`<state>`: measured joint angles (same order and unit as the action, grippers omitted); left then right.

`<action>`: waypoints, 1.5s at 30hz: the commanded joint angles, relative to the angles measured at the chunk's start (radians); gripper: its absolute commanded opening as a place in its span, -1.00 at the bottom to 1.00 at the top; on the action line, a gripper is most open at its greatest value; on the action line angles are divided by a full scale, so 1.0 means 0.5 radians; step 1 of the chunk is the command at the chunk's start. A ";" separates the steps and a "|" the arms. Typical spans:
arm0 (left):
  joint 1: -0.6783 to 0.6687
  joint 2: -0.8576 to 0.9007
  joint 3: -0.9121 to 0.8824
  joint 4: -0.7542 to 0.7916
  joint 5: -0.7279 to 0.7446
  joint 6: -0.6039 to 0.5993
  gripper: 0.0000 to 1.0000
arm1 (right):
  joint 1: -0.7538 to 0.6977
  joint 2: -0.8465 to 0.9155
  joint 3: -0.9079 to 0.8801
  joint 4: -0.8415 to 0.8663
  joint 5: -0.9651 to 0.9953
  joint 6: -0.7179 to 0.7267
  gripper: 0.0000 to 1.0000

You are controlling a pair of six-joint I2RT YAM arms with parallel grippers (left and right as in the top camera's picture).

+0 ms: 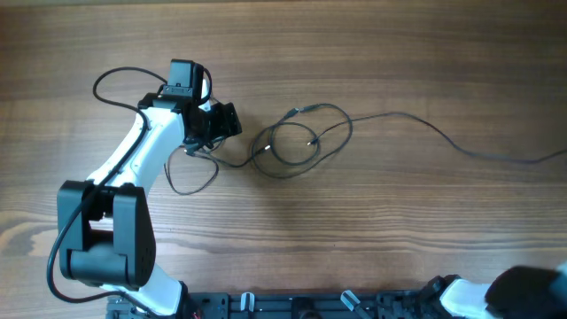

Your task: Untangle cables

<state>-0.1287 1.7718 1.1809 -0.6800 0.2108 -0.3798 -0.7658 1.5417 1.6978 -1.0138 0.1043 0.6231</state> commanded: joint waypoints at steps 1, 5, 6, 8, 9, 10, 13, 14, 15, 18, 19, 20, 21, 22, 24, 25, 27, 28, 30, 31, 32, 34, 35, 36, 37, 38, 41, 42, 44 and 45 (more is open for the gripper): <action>0.003 -0.020 -0.008 -0.025 0.034 0.009 0.70 | 0.094 0.228 -0.008 -0.165 -0.535 -0.445 -0.91; 0.003 -0.020 -0.008 -0.052 0.034 0.010 0.71 | 0.211 0.402 -0.008 -0.290 -0.616 -0.754 -0.77; 0.003 -0.020 -0.008 -0.050 0.034 0.010 0.70 | 0.234 0.430 -0.008 -0.325 -0.617 -0.779 -0.63; 0.003 -0.020 -0.008 -0.047 0.033 0.010 0.70 | 0.271 0.459 -0.008 -0.379 -0.641 -0.779 0.09; 0.003 -0.020 -0.008 -0.048 0.033 0.010 0.70 | 0.291 0.467 -0.008 -0.389 -0.692 -0.822 0.36; 0.003 -0.020 -0.008 -0.048 0.033 0.010 0.70 | 0.311 0.470 -0.008 -0.399 -0.766 -0.881 0.49; 0.003 -0.020 -0.008 -0.047 0.034 0.010 0.70 | 0.419 0.470 -0.008 -0.414 -0.941 -0.986 0.64; 0.003 -0.020 -0.008 -0.048 0.033 0.010 0.70 | 0.490 0.470 -0.008 -0.414 -0.942 -0.986 0.64; 0.003 -0.020 -0.008 -0.048 0.034 0.010 0.70 | 0.588 0.470 -0.008 -0.404 -0.935 -0.986 0.64; 0.003 -0.020 -0.008 -0.048 0.034 0.010 0.70 | 0.717 0.470 -0.008 -0.391 -0.935 -0.986 0.65; 0.003 -0.020 -0.008 -0.048 0.034 0.010 0.70 | 0.780 0.470 -0.008 -0.391 -0.936 -0.986 0.65; 0.003 -0.020 -0.008 -0.048 0.034 0.010 0.70 | 0.880 0.470 -0.008 -0.391 -0.936 -0.986 0.65; 0.003 -0.020 -0.008 -0.047 0.034 0.010 0.70 | 0.980 0.470 -0.009 -0.389 -0.936 -0.986 0.65; 0.003 -0.020 -0.008 -0.047 0.033 0.010 0.70 | 1.047 0.470 -0.009 -0.381 -0.935 -0.986 0.65; 0.003 -0.020 -0.008 -0.047 0.033 0.010 0.70 | 1.250 0.471 -0.011 -0.313 -0.927 -0.968 0.65; 0.003 -0.020 -0.008 -0.047 0.034 0.010 0.70 | 1.334 0.470 -0.021 -0.262 -0.925 -0.924 0.65; 0.003 -0.020 -0.008 -0.049 0.034 0.010 0.69 | 1.511 0.470 -0.082 -0.127 -0.900 -0.773 0.65; 0.003 -0.020 -0.008 -0.050 0.034 0.010 0.70 | 1.583 0.471 -0.132 -0.055 -0.874 -0.710 0.65; 0.003 -0.020 -0.008 -0.050 0.034 0.010 0.70 | 1.700 0.471 -0.260 0.086 -0.868 -0.583 0.65; 0.003 -0.020 -0.008 -0.049 0.034 0.010 0.70 | 1.744 0.471 -0.332 0.158 -0.867 -0.505 0.64; 0.003 -0.020 -0.008 -0.049 0.034 0.010 0.70 | 1.782 0.470 -0.404 0.225 -0.867 -0.439 0.64; 0.003 -0.020 -0.008 -0.049 0.034 0.010 0.70 | 1.864 0.471 -0.610 0.446 -0.868 -0.260 0.61; 0.003 -0.020 -0.008 -0.049 0.034 0.010 0.70 | 1.887 0.471 -0.674 0.520 -0.868 -0.227 0.56; 0.003 -0.020 -0.008 -0.049 0.034 0.010 0.70 | 1.917 0.470 -0.758 0.617 -0.867 -0.185 0.48; 0.003 -0.020 -0.008 -0.049 0.034 0.010 0.70 | 1.945 0.471 -0.841 0.716 -0.868 -0.122 0.42; 0.003 -0.020 -0.008 -0.048 0.034 0.010 0.70 | 1.978 0.471 -0.945 0.835 -0.868 -0.020 0.36; 0.003 -0.020 -0.008 -0.048 0.034 0.010 0.70 | 2.058 0.471 -1.178 1.130 -0.867 0.188 0.29; 0.003 -0.020 -0.008 -0.048 0.033 0.010 0.70 | 2.081 0.471 -1.248 1.236 -0.864 0.235 0.29; 0.003 -0.020 -0.008 -0.049 0.033 0.010 0.70 | 2.129 0.470 -1.388 1.424 -0.764 0.396 0.29; 0.003 -0.020 -0.008 -0.049 0.034 0.010 0.70 | 2.153 0.470 -1.453 1.511 -0.689 0.493 0.29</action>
<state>-0.1287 1.7718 1.1809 -0.7040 0.2115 -0.3798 0.2871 1.7638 1.0344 -0.3145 -0.3210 0.7269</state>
